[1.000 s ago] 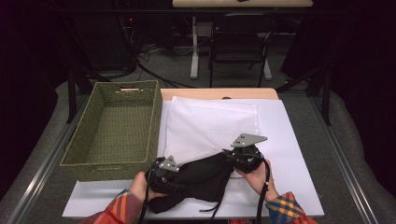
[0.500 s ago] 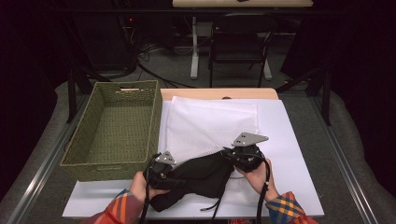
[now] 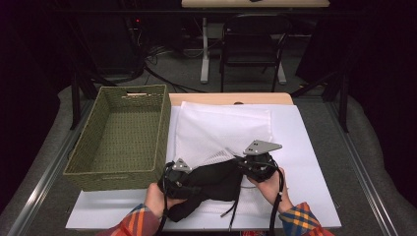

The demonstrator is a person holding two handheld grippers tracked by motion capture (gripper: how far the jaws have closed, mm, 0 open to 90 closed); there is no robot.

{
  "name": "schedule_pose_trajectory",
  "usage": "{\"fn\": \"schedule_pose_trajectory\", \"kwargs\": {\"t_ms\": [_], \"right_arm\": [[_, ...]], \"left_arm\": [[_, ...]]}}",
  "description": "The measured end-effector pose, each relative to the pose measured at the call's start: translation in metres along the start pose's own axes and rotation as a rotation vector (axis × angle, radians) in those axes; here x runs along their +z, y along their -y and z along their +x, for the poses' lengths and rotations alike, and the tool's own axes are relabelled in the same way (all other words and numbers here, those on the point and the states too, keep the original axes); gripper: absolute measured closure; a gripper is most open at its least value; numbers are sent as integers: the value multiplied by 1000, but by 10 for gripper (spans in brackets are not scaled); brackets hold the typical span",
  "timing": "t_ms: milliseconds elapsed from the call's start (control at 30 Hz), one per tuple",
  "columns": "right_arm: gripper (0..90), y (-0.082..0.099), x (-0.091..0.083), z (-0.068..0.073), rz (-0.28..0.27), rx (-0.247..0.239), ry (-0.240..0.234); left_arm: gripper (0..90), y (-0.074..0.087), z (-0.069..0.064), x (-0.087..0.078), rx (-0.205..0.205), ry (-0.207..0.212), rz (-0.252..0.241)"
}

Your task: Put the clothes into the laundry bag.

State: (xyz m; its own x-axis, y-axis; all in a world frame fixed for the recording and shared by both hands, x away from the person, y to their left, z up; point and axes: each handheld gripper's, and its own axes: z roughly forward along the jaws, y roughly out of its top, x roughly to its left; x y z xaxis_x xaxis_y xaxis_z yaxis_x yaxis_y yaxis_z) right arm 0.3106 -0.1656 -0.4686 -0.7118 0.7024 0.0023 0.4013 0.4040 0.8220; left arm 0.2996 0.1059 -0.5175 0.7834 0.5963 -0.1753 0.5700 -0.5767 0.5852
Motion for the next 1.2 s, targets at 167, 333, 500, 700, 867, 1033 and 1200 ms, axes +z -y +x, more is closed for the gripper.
{"fn": "schedule_pose_trajectory", "kwargs": {"t_ms": [167, 333, 500, 700, 867, 1033, 1200], "right_arm": [[890, 0, -1, -2, 1, -5, -2], [890, -1, -3, -2, -1, -6, 2], [889, -1, -2, -2, 2, -7, 3], [889, -1, -1, -2, 7, -3, 1], [889, -1, -1, -3, 10, -1, 0], [889, 0, -1, -4, 14, 6, 1], [889, 0, 0, -5, 17, 10, -1]], "left_arm": [[326, -1, -5, -5, 68, -32, 2], [169, -5, -11, -13, 103, -8, -3], [127, -11, -13, -10, 122, -4, -1], [147, -22, -10, 0, 172, 13, 16], [232, -25, -4, 15, 163, 38, 49], [367, -18, -6, 19, 184, 16, 38], [599, -14, -7, 17, 220, -33, -5]]}}
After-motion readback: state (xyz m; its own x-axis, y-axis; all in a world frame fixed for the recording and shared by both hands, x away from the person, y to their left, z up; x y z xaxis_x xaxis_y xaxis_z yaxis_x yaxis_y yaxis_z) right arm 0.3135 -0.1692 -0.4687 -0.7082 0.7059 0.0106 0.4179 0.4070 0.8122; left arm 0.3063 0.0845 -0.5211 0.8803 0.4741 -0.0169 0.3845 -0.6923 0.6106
